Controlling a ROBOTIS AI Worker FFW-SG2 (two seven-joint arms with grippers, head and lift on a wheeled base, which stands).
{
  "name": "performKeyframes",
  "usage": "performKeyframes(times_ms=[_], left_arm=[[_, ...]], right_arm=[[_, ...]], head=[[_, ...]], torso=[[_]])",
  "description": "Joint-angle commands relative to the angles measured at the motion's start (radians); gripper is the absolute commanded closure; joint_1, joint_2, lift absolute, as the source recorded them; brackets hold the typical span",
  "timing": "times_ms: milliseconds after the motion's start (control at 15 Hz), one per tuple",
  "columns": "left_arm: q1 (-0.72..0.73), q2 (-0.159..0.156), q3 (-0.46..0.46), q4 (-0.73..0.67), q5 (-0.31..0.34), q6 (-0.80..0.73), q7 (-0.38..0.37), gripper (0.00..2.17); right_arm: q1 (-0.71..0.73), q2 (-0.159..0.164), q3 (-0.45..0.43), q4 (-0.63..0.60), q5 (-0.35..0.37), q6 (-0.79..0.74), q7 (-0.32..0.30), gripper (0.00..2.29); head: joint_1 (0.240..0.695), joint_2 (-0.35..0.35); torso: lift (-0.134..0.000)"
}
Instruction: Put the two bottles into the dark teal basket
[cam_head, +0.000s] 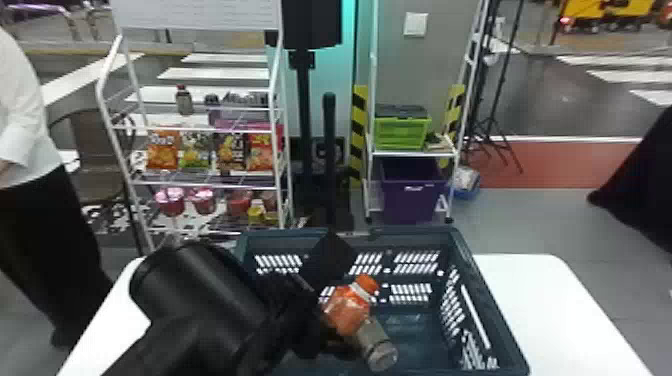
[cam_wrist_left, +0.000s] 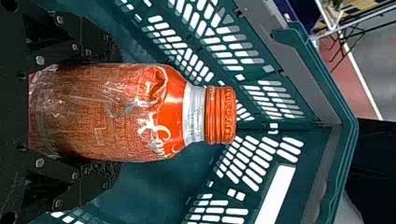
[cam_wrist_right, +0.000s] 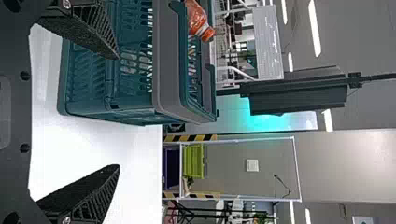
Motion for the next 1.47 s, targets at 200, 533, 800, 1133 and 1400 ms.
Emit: performKeyframes(times_ms=[200, 533, 800, 1133, 1400], left_arm=[[0.007, 0.000, 0.000, -0.010, -0.001, 0.011, 0.021, 0.16], [0.002, 0.009, 0.027, -0.056, -0.003, -0.023, 0.060, 0.03], [0.159, 0.030, 0.210, -0.257, 0.022, -0.109, 0.172, 0.03], [0.553, 0.044, 0.425, -0.536, 0.057, -0.403, 0.406, 0.03], [1.002, 0.033, 0.541, -0.610, 0.029, -0.959, 0.491, 0.04]], right_arm=[[-0.006, 0.001, 0.000, 0.000, 0.000, -0.001, 0.000, 0.06], [-0.004, 0.001, -0.002, 0.002, -0.003, -0.001, 0.000, 0.06], [-0.006, 0.001, -0.009, 0.002, -0.003, -0.001, 0.001, 0.06], [-0.012, 0.001, -0.015, -0.010, -0.004, -0.010, 0.024, 0.06], [-0.009, 0.001, -0.014, -0.049, -0.003, -0.001, 0.031, 0.06]], head=[[0.499, 0.000], [0.499, 0.000], [0.499, 0.000], [0.499, 0.000], [0.499, 0.000]], torso=[[0.000], [0.000], [0.000], [0.000], [0.000]])
